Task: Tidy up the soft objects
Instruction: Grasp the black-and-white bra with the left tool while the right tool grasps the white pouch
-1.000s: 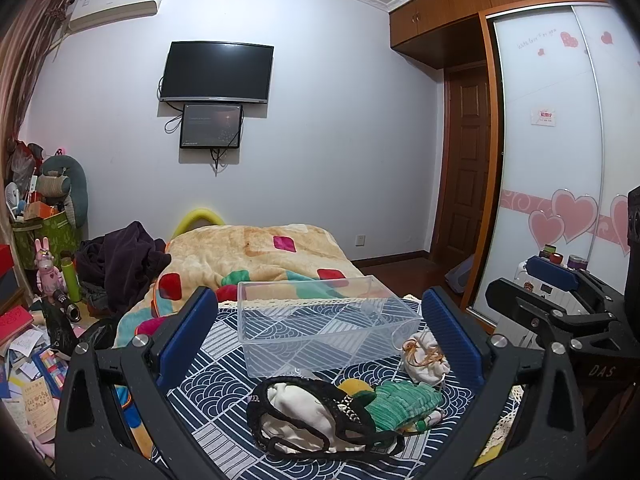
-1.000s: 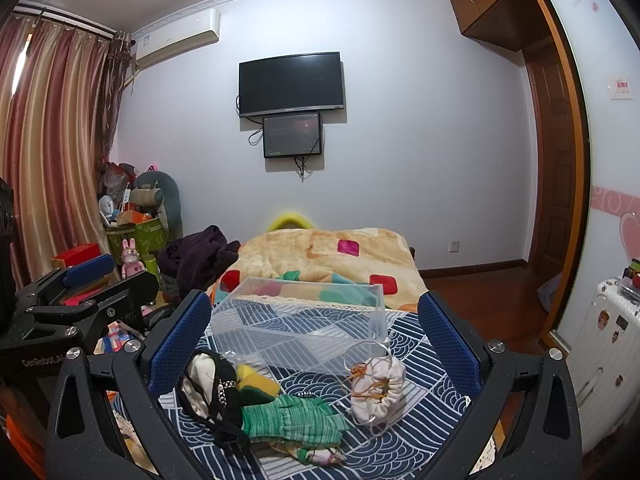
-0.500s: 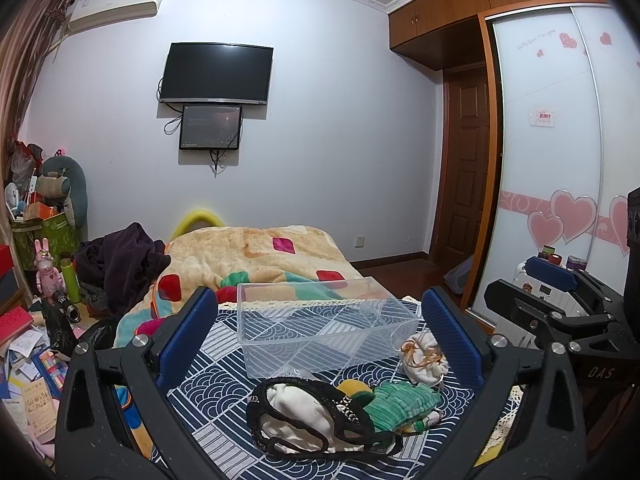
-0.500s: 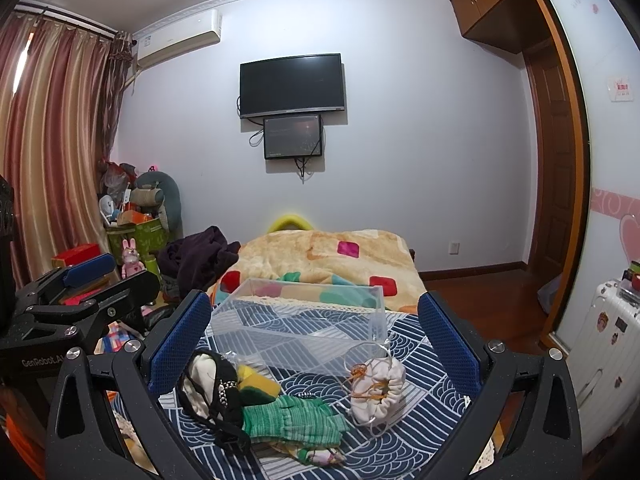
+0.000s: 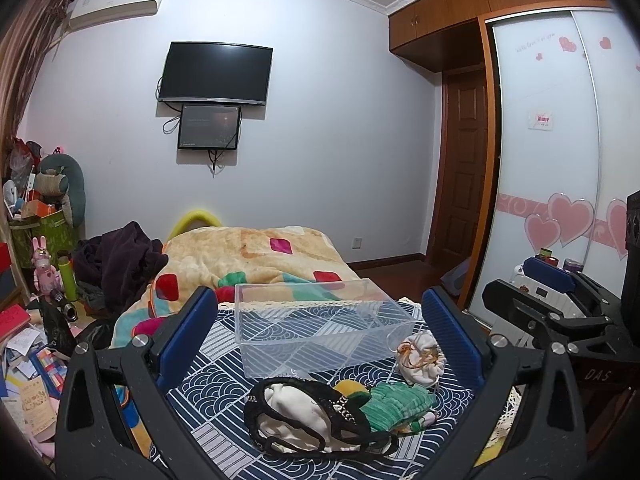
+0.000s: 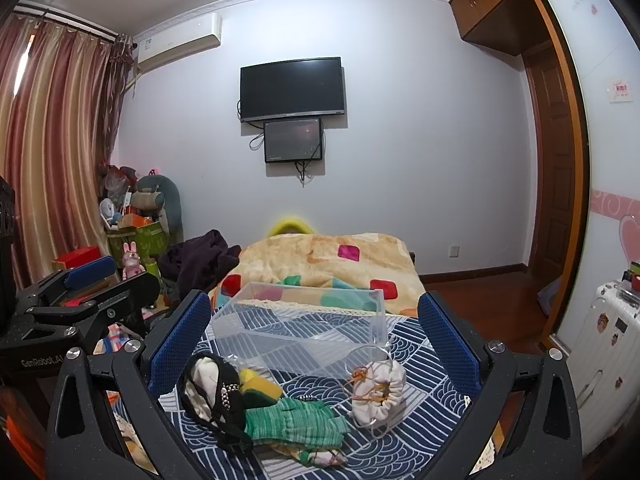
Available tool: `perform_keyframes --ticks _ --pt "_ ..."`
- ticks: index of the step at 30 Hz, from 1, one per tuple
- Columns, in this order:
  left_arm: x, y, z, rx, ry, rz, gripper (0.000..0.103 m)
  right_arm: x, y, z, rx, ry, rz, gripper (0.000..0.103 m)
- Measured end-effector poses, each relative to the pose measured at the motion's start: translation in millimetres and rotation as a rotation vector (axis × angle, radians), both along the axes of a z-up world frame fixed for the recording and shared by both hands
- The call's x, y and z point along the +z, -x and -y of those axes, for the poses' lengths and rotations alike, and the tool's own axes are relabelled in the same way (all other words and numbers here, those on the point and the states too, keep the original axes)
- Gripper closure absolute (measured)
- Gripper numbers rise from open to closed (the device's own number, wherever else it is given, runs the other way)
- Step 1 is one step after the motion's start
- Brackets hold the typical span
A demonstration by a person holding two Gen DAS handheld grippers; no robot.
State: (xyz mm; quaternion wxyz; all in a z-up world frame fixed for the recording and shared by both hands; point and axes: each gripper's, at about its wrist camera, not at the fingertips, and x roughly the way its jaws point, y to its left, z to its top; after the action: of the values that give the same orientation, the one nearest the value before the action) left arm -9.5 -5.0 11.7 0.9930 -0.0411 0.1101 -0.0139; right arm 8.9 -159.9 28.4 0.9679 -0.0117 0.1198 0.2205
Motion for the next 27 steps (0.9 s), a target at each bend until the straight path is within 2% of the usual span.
perform_keyframes --ticks 4,7,12,20,21,24,27 --pt "-5 -6 -5 0.008 0.008 -0.023 0.000 -3 -1 0 -0.009 0.009 0.007 0.000" --pt "-18 -19 -11 0.011 0.027 -0.077 0.000 -7 -8 0 -0.038 0.023 -0.004 0.000" --pt "-51 -40 -23 0.015 0.051 -0.196 0.000 -25 -27 4 -0.064 0.041 -0.072 0.000" --pt "-95 -59 -35 0.032 0.085 -0.302 0.000 -56 -53 16 -0.074 0.029 -0.192 0.000" --pt "-100 -62 -38 0.031 0.090 -0.310 0.002 -63 -59 19 -0.079 0.028 -0.217 0.000" --pt "-111 -67 -41 0.034 0.091 -0.342 0.018 -77 -69 25 -0.097 0.025 -0.273 0.001" --pt "-122 -71 -45 0.020 0.107 -0.373 0.027 -89 -75 30 -0.109 0.018 -0.329 0.007"
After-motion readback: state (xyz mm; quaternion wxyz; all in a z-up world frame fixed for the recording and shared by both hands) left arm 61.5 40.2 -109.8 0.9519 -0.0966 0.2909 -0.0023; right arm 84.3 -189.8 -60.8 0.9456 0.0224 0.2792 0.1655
